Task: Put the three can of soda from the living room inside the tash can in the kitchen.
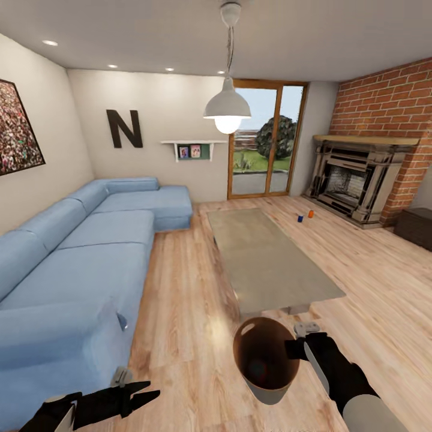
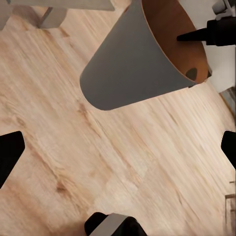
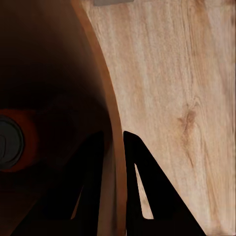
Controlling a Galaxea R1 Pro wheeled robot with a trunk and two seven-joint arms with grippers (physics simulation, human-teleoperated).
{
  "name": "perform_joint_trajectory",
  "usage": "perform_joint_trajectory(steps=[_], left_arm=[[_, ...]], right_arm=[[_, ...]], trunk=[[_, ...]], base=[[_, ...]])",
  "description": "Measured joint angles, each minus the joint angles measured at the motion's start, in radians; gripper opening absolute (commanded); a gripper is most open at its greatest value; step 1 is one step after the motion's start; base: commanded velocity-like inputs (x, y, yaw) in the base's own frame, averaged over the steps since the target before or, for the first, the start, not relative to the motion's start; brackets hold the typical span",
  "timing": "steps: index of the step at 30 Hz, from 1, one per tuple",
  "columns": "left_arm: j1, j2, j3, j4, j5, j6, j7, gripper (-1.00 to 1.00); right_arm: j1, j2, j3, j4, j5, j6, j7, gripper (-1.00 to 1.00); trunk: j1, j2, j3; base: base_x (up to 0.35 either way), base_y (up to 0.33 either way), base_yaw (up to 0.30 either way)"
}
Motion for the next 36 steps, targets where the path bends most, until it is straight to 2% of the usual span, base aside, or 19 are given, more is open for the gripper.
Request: perform_joint_trajectory(steps=[36], left_arm=[[0.0,0.0,0.0,0.0,0.0,0.0,0.0,1.0]], right_arm=[[0.0,-0.001,-0.001,0.0,0.001,0.0,0.0,-1.0]], trunk=[[0.0,0.0,0.04]], base=[[0.0,-0.35,-0.236]])
